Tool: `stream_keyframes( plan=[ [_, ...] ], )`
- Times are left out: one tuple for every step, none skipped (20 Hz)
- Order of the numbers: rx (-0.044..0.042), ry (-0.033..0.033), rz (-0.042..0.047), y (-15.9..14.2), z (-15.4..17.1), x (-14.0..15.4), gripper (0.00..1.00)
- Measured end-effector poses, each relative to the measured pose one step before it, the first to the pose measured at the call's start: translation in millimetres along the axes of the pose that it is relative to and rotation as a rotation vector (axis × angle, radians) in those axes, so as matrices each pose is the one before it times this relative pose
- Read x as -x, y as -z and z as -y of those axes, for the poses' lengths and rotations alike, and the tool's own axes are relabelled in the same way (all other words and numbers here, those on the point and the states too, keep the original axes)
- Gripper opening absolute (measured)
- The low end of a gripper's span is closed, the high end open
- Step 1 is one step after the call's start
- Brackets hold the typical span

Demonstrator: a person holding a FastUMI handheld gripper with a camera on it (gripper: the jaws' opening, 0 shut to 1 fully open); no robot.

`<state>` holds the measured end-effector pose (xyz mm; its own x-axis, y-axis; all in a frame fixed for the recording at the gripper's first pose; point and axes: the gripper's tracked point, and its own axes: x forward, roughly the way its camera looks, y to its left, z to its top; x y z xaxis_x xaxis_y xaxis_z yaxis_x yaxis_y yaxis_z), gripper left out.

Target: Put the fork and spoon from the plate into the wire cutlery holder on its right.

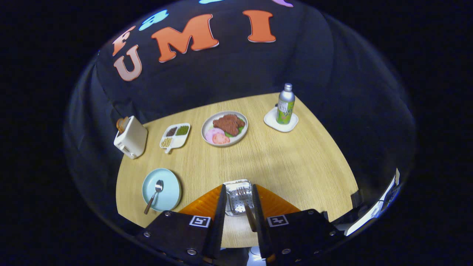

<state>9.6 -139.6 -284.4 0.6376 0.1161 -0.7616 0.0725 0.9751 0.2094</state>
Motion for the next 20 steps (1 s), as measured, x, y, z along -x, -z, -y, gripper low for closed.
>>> stream_keyframes(
  plan=[
    [0.00875, 0.00136, 0.06787, -14.5, -7.31, 4.29, 0.48],
    [0.00654, -0.00124, 0.07363, -16.81, -5.04, 4.84, 0.53],
    [0.00811, -0.00124, 0.07011, -17.01, -5.98, 5.54, 0.58],
    [0.00215, -0.00359, 0.06769, -15.5, -6.3, 4.81, 0.61],
    [0.00094, -0.00389, 0.06202, -15.52, -6.63, 3.08, 0.66],
    [0.00177, -0.00766, 0.05783, -11.75, -7.8, 3.85, 0.7],
    [0.00908, -0.01397, 0.0571, -11.36, -7.01, 3.94, 0.75],
    [0.01233, -0.01713, 0.06255, -13.44, -9.34, 4.34, 0.76],
    [0.01353, -0.01274, 0.05717, -12.71, -8.72, 2.19, 0.78],
    [0.0134, -0.01098, 0.05298, -8.57, -7.64, 0.34, 0.78],
    [0.01215, -0.00972, 0.04556, -9.15, -8.28, 0.4, 0.78],
    [0.01216, -0.01652, 0.04578, -7.58, -11.46, -0.31, 0.78],
    [0.01176, -0.01401, 0.03636, -6.8, -9.7, 1.51, 0.78],
    [0.00935, -0.00521, 0.026, -5.19, -9.14, -0.29, 0.78],
    [0.00615, -0.00524, 0.02031, -2.81, -7.53, -0.5, 0.78],
    [0.00163, -0.00198, 0.00996, -0.8, -6.97, -1.56, 0.78],
    [-0.00724, -0.00565, 0.00651, 0.23, -8.35, -0.28, 0.78],
    [-0.01014, -0.01172, -0.00197, 0.99, -10.19, 0.01, 0.78],
    [-0.00964, -0.00877, -0.00009, 1.62, -8.95, -1.79, 0.78],
    [0.00007, -0.01016, -0.00132, 1.6, -10.51, -0.99, 0.78]
  ],
)
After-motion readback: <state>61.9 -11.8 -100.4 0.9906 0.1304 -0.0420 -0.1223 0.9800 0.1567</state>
